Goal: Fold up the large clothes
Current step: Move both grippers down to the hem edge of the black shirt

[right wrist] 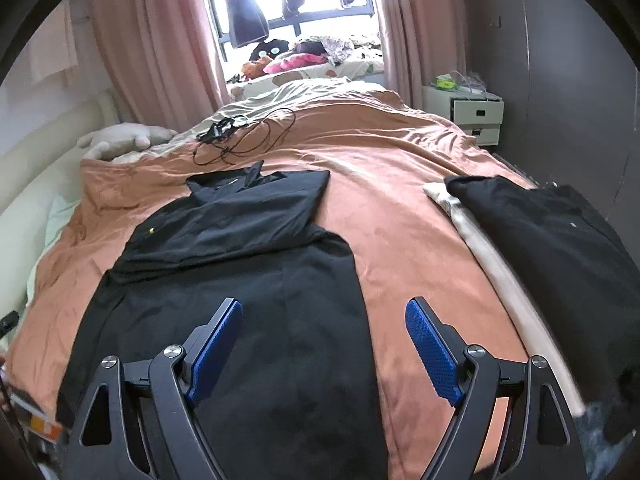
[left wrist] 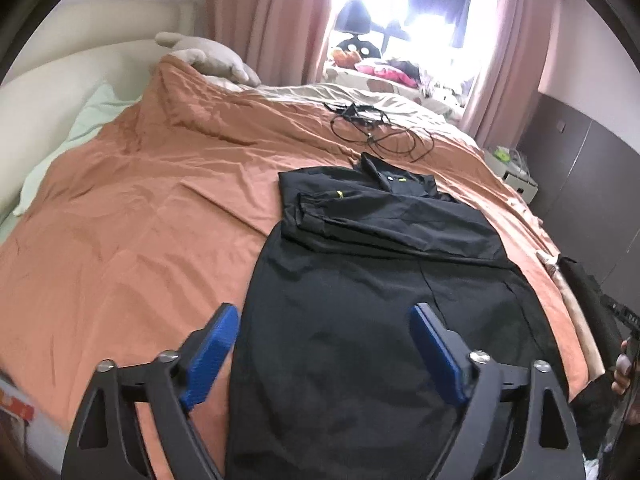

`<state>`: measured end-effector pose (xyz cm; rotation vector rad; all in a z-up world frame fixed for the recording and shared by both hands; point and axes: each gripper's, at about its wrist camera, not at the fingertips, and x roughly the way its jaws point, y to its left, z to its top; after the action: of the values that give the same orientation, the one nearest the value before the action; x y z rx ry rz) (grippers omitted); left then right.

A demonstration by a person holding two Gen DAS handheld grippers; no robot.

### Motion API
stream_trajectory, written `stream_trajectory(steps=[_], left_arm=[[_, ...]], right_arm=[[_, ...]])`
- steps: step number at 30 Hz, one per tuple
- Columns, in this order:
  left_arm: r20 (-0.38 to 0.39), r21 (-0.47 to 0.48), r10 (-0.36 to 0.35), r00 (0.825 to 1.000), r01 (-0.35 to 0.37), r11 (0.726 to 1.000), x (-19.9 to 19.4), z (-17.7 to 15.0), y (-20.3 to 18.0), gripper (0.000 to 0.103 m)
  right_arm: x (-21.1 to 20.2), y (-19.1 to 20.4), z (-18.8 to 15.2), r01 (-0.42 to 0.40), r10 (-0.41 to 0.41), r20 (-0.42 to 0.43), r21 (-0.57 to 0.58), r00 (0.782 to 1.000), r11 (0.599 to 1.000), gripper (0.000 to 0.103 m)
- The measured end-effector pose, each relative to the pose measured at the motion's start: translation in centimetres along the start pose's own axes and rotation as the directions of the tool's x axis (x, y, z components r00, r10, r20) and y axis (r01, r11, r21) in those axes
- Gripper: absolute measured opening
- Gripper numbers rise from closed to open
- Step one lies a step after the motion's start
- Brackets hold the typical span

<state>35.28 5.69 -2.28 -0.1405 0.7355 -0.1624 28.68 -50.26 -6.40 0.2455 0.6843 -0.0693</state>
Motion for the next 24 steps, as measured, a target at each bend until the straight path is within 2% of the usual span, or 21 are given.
stream_trajectory(steps=[8,17,24], left_arm=[[0.05,-0.012,0.002,0.999,-0.002,1.0,-6.7,-5.2,0.4,0.092],[0.089,-0.015,0.005,0.996,-0.003,1.0,-13.1,-10.9,1.5,0.092],[0.097,-0.022,0.0,0.995,0.002,1.0,-14.9,-14.0,2.5,0.092]], right_arm=[[-5.9,0.3,-5.2,-0.026,0.027,0.026,-0.023,0.999,0.999,0.083],[-10.4,0.0,-9.9,-0.049,0.05,0.028,-0.012,0.998,0.999,0.083],[-12.3,-1.1,-13.0,-0.061,0.061,0.014,0.009,0.998,0.998,0.083]])
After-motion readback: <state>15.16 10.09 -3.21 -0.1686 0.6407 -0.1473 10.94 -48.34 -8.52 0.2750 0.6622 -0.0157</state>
